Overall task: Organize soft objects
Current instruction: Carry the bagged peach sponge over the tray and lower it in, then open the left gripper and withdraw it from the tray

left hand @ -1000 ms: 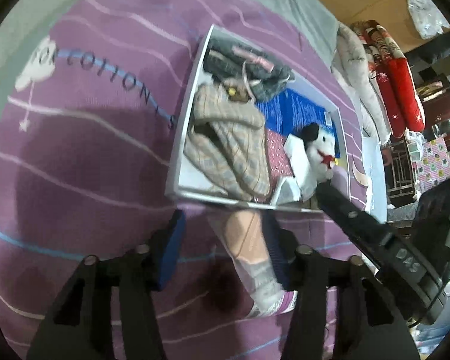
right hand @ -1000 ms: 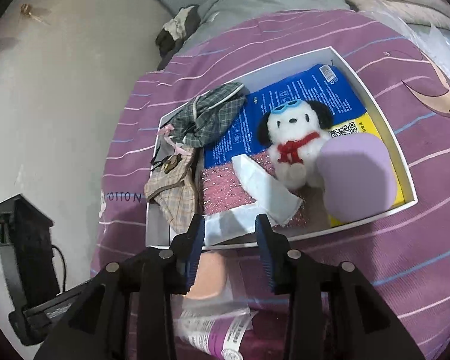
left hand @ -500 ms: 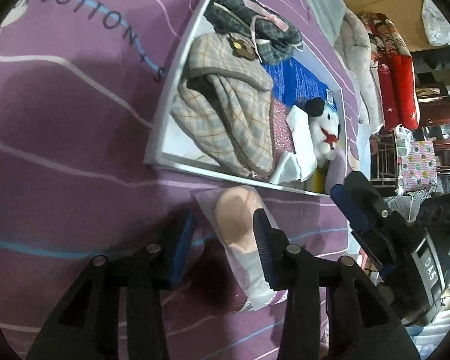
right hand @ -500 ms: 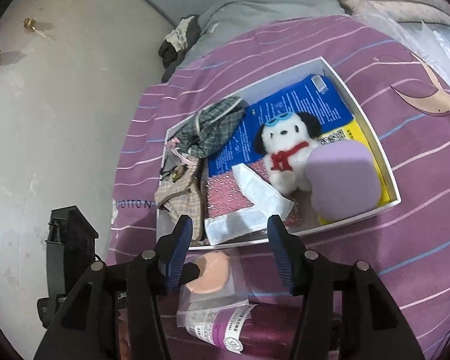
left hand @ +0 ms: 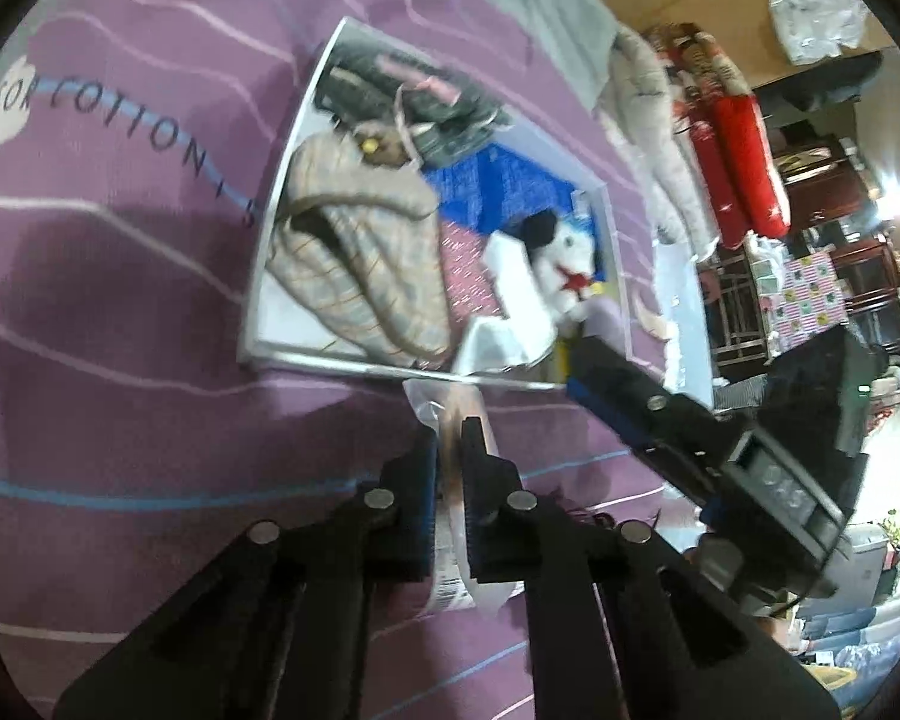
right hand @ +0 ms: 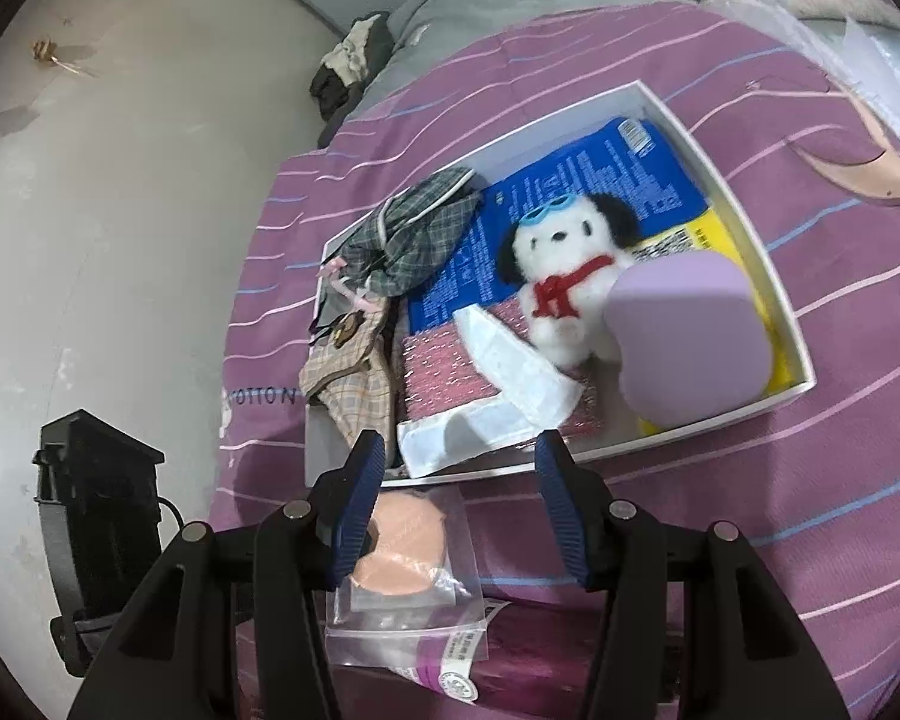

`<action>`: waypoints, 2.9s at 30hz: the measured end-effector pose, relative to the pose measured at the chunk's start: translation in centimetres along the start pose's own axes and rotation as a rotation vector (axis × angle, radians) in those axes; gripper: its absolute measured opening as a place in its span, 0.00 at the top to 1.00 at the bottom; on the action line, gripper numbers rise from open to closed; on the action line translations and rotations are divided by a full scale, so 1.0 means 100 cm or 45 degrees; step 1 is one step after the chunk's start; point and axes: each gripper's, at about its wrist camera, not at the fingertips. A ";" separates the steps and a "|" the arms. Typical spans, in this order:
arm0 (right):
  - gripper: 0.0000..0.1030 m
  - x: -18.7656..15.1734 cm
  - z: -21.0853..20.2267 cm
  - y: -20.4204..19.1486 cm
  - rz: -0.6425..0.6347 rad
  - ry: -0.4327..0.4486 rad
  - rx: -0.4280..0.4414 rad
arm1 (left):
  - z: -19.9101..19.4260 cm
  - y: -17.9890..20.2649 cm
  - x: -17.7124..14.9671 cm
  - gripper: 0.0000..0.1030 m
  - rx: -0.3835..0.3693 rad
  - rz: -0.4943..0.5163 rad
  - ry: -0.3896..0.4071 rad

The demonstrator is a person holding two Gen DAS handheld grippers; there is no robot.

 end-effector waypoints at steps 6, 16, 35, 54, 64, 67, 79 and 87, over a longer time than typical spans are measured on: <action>0.49 -0.003 0.005 0.000 0.030 -0.039 0.100 | -0.008 0.003 0.007 0.93 -0.039 0.005 0.095; 0.49 -0.003 0.007 -0.001 0.030 -0.040 0.128 | -0.015 0.017 0.013 0.93 -0.145 0.046 0.281; 0.49 0.006 -0.008 0.013 0.030 0.109 -0.026 | 0.023 0.023 0.024 0.93 -0.136 0.080 0.437; 0.49 0.003 -0.002 0.011 -0.040 0.224 -0.145 | 0.057 0.038 0.017 0.93 0.213 0.277 0.470; 0.49 0.005 -0.010 0.007 -0.051 0.237 -0.140 | 0.062 0.047 0.008 0.65 0.291 0.350 0.456; 0.49 0.007 -0.013 0.010 -0.041 0.253 -0.149 | 0.059 0.052 0.005 0.59 0.295 0.378 0.463; 0.49 0.010 -0.023 0.014 -0.086 0.291 -0.184 | 0.030 0.059 -0.002 0.58 0.493 0.457 0.687; 0.50 0.007 -0.024 0.007 -0.188 0.273 -0.128 | 0.019 0.044 0.000 0.57 0.538 0.473 0.713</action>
Point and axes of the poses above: each gripper's, at about its wrist camera, not at the fingertips, and z roughly the way its jaws point, y to its right, x to its top, and after that the axes turned 15 degrees about y, right-handed
